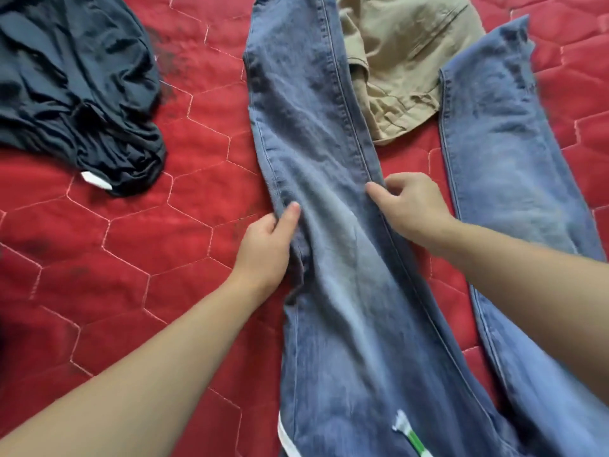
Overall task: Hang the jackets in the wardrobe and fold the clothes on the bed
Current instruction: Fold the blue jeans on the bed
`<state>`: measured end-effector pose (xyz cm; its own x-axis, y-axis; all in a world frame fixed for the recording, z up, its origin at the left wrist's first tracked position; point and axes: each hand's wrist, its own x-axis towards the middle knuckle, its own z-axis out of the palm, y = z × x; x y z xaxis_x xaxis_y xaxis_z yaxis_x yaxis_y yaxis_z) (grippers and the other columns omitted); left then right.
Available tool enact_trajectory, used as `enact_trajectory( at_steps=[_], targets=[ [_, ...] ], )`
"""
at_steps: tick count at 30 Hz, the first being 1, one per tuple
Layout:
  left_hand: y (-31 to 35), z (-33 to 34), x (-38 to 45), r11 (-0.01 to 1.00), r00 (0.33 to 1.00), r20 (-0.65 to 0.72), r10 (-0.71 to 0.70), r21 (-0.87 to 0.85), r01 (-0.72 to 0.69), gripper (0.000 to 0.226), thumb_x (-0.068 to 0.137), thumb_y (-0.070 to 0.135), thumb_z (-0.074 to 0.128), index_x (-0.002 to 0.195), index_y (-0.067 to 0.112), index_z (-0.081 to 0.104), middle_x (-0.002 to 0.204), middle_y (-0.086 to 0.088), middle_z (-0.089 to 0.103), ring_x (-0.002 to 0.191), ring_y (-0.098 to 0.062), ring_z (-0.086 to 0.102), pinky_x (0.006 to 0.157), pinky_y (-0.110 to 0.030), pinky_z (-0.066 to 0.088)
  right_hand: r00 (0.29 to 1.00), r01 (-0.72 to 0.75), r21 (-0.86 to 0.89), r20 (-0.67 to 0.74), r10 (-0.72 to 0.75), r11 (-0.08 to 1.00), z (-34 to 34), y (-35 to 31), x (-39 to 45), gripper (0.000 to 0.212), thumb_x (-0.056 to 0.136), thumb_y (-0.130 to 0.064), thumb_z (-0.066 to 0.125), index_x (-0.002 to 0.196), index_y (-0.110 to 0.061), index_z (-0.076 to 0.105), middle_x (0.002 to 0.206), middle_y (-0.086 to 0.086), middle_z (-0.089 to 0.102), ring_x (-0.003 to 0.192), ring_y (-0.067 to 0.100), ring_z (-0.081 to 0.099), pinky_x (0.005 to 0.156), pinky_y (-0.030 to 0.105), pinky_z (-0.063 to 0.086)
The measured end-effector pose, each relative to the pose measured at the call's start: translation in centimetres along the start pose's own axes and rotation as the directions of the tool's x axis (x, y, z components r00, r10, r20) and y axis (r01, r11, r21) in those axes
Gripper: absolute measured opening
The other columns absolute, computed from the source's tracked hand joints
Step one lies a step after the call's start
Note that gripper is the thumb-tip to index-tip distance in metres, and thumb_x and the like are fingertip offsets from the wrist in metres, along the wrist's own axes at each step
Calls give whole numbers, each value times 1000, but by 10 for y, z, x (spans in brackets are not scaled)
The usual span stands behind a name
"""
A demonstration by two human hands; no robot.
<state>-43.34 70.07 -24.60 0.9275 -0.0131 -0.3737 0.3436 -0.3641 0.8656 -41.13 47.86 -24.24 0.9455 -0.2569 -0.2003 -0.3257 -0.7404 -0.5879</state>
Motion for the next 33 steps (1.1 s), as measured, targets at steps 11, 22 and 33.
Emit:
enact_trajectory(
  at_steps=[11, 22, 33],
  targets=[
    [-5, -22, -18, 966, 945, -324, -42, 229, 121, 28, 79, 24, 70, 101, 28, 53, 76, 6, 55, 82, -22, 58, 76, -34, 45, 994, -24, -55, -107, 18, 998, -42, 42, -38, 20, 89, -32, 58, 73, -23, 63, 80, 2, 70, 79, 20, 61, 71, 31, 44],
    [79, 142, -29, 791, 928, 223, 299, 485, -372, 20, 81, 19, 59, 100, 24, 65, 95, 2, 63, 94, -21, 58, 86, -37, 46, 972, -150, -62, -193, 136, 987, -137, 114, -22, 12, 82, -17, 62, 88, -19, 71, 83, 2, 67, 87, 26, 63, 76, 27, 40],
    [74, 217, 49, 335, 819, 493, 293, 749, -571, 80, 83, 76, 19, 152, 39, 7, 162, 0, 13, 149, -17, -5, 118, -48, -8, 942, -333, -118, -94, 323, 936, -146, 171, 61, 37, 80, -51, 61, 93, -18, 49, 96, 6, 61, 91, 31, 55, 73, 34, 37]
  ],
)
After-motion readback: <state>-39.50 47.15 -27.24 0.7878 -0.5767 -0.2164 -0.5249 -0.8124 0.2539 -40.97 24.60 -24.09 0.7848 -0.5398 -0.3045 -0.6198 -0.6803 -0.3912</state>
